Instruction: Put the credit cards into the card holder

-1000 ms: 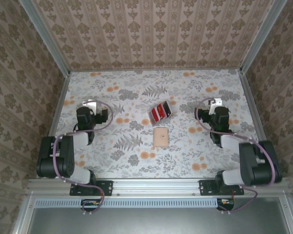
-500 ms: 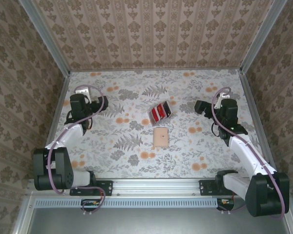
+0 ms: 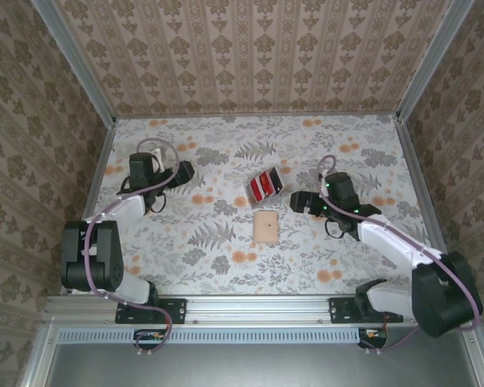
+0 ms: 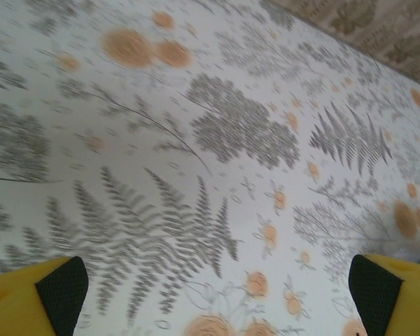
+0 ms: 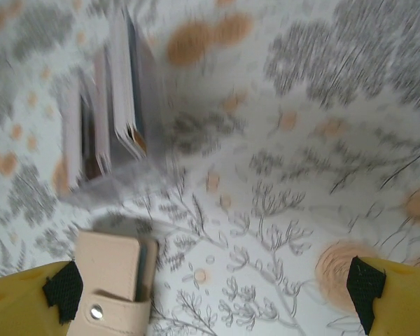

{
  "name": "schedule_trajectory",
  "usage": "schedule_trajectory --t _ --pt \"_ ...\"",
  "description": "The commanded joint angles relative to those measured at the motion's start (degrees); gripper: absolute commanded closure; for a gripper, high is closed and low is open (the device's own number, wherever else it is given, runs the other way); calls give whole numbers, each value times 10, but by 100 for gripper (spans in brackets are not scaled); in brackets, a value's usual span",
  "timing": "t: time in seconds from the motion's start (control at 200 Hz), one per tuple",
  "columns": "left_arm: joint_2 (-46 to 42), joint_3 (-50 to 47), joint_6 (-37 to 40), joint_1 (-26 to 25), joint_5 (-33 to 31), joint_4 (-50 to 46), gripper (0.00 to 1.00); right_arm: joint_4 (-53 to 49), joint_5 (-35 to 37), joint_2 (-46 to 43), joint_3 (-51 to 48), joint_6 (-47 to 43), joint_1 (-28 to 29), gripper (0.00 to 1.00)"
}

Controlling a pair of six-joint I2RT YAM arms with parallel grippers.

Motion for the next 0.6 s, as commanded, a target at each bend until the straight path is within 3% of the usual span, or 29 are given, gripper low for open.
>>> schedule_trajectory --t 0.0,0.175,0.3,0.495,0.595 --pt "17 14 -1 -41 23 7 0 -46 38 37 50 -5 31 2" --pt "31 12 16 -104 34 25 0 -127 42 82 104 -5 91 17" --pt "29 17 46 -140 5 10 0 -176 95 111 119 3 148 23" --pt "19 12 55 -151 -2 0 0 -239 204 169 179 33 245 35" --pt "1 -14 44 -151 -33 15 0 -264 219 212 222 31 270 45"
